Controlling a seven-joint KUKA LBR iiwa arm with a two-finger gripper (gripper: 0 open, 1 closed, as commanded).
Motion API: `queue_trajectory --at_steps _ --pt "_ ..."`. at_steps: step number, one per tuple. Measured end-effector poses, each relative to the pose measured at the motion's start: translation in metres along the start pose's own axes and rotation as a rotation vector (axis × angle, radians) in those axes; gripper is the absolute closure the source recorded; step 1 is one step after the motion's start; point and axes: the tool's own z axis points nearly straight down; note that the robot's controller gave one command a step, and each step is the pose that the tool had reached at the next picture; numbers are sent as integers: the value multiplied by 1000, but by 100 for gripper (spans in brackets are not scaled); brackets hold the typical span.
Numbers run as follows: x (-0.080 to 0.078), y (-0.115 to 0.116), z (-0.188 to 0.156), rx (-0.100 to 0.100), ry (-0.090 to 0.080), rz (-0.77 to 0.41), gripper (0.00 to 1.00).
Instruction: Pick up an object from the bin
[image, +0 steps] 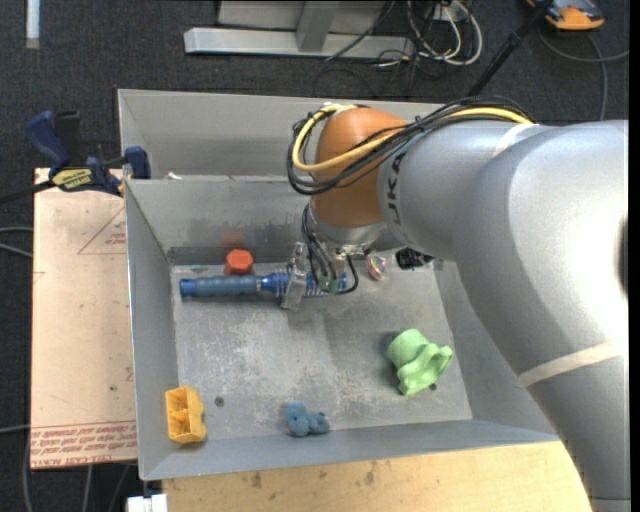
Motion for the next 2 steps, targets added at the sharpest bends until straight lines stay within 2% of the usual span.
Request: queue_trajectory --at_steps 1,2 --pt "31 8 -98 -3 -9 -58 100" --pt "33 23 -169 -6 -11 -26 100"
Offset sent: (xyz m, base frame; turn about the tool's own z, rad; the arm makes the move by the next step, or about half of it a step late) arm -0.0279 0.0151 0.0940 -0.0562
